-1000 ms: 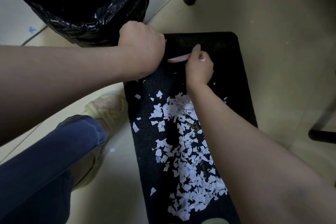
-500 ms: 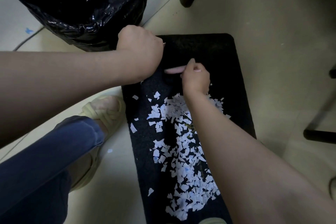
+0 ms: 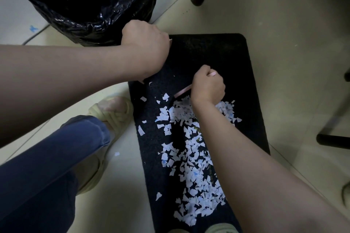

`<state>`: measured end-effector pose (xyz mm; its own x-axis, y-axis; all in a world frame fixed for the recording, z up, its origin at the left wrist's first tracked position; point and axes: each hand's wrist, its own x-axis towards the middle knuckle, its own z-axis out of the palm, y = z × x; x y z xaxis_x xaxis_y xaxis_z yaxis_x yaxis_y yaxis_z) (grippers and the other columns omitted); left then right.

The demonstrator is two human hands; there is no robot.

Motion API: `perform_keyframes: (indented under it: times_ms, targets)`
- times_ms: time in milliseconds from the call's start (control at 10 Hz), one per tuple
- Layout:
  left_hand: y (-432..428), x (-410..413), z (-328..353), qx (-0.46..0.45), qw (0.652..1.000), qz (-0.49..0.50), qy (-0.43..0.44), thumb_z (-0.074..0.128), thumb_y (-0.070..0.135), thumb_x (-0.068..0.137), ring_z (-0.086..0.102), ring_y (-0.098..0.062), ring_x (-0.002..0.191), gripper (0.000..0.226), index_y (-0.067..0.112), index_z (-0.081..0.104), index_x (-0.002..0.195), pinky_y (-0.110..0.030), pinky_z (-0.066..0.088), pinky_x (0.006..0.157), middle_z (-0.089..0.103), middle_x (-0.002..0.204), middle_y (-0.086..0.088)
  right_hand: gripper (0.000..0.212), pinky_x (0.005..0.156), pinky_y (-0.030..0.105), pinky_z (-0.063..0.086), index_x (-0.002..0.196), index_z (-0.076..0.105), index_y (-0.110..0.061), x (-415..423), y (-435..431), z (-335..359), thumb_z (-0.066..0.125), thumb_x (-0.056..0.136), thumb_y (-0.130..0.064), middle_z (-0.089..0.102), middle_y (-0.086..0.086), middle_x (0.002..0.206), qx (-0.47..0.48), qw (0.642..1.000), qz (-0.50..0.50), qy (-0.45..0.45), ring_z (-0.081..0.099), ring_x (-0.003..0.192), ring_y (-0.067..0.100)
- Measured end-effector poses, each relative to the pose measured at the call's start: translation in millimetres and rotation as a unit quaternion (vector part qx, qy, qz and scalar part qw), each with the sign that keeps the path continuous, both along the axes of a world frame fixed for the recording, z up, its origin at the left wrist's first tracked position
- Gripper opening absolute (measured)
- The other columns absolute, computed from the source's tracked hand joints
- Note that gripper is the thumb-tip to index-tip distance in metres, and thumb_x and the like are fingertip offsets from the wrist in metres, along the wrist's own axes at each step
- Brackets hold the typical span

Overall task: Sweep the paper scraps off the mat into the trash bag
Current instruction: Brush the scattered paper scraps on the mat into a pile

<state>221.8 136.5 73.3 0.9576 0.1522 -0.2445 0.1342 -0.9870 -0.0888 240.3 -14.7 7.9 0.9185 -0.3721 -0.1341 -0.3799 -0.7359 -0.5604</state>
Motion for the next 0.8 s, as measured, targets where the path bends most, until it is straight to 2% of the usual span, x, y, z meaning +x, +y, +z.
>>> perform_keyframes:
  times_ms: [100,200,300,400,500,600,700,800]
  targets:
    - [-0.1,-1.2,0.8,0.014,1.000,-0.001,0.001,0.041,0.021,0.098,0.041,-0.022,0.060,0.035,0.014,0.042,0.064,-0.026,0.027,0.050,0.032,0.058,-0.003,0.047,0.067,0.033,0.048,0.052,0.042,-0.021,1.0,9.6,-1.2,0.042,0.097,-0.034,0.046,-0.007,0.049,0.087,0.996,0.003,-0.031,0.047,0.052,0.013]
    - [-1.5,-3.1,1.1,0.020,1.000,-0.016,0.000,0.044,0.019,0.094,0.040,-0.021,0.055,0.019,0.017,0.060,0.084,-0.025,0.026,0.050,0.041,0.061,-0.004,0.045,0.063,0.029,0.045,0.057,0.049,-0.022,-4.4,18.7,-9.9,0.044,0.098,-0.040,0.057,-0.005,0.056,0.130,0.989,0.070,0.015,0.054,0.057,0.014]
    - [1.2,-3.3,0.5,0.008,1.000,-0.014,0.010,0.042,0.005,0.092,0.060,-0.030,0.086,0.024,0.008,0.064,0.100,-0.026,0.032,0.059,0.064,0.094,-0.012,0.046,0.078,0.039,0.050,0.051,0.043,-0.020,-16.2,11.0,-13.9,0.041,0.094,-0.035,0.047,-0.006,0.048,0.058,0.996,0.057,0.035,0.048,0.055,0.016]
    - [3.7,-6.9,1.6,-0.038,0.999,-0.003,-0.029,0.037,0.007,0.095,0.057,-0.033,0.096,0.027,0.001,0.062,0.102,-0.022,0.016,0.047,0.062,0.104,-0.018,0.047,0.080,0.043,0.050,0.045,0.036,-0.021,-22.0,4.8,-7.6,0.041,0.091,-0.030,0.037,-0.008,0.041,0.032,0.999,0.009,-0.009,0.040,0.051,0.015]
    - [1.7,-7.9,4.2,-0.049,0.998,-0.002,-0.038,0.034,0.009,0.096,0.057,-0.035,0.099,0.029,0.000,0.061,0.103,-0.026,0.014,0.047,0.062,0.105,-0.020,0.050,0.058,0.027,0.041,0.049,0.039,-0.019,-18.7,12.8,-5.7,0.045,0.097,-0.032,0.040,-0.006,0.043,0.103,0.994,0.021,-0.037,0.039,0.046,0.010]
    - [0.4,-5.5,2.0,-0.046,0.998,-0.008,-0.038,0.037,0.008,0.094,0.058,-0.034,0.096,0.026,0.001,0.061,0.101,-0.026,0.019,0.050,0.063,0.102,-0.019,0.048,0.059,0.029,0.044,0.052,0.046,-0.018,-22.4,24.4,-12.4,0.046,0.097,-0.036,0.051,-0.003,0.048,0.139,0.985,0.097,0.016,0.049,0.052,0.016]
    - [2.4,-5.2,-2.9,-0.047,0.998,-0.007,-0.051,0.039,0.007,0.093,0.057,-0.033,0.088,0.023,0.003,0.061,0.096,-0.026,0.015,0.047,0.063,0.097,-0.018,0.051,0.083,0.041,0.049,0.050,0.040,-0.019,-31.0,18.2,-12.4,0.040,0.098,-0.036,0.046,-0.005,0.047,0.066,0.990,0.118,0.025,0.050,0.057,0.019]
    - [2.3,-5.9,-6.3,-0.044,0.997,-0.002,-0.070,0.039,0.008,0.093,0.045,-0.027,0.074,0.023,0.005,0.061,0.093,-0.023,0.011,0.046,0.063,0.096,-0.017,0.050,0.088,0.047,0.046,0.048,0.037,-0.024,-33.7,9.5,-7.8,0.035,0.096,-0.037,0.042,-0.008,0.045,-0.003,0.997,0.073,-0.036,0.055,0.061,0.023]
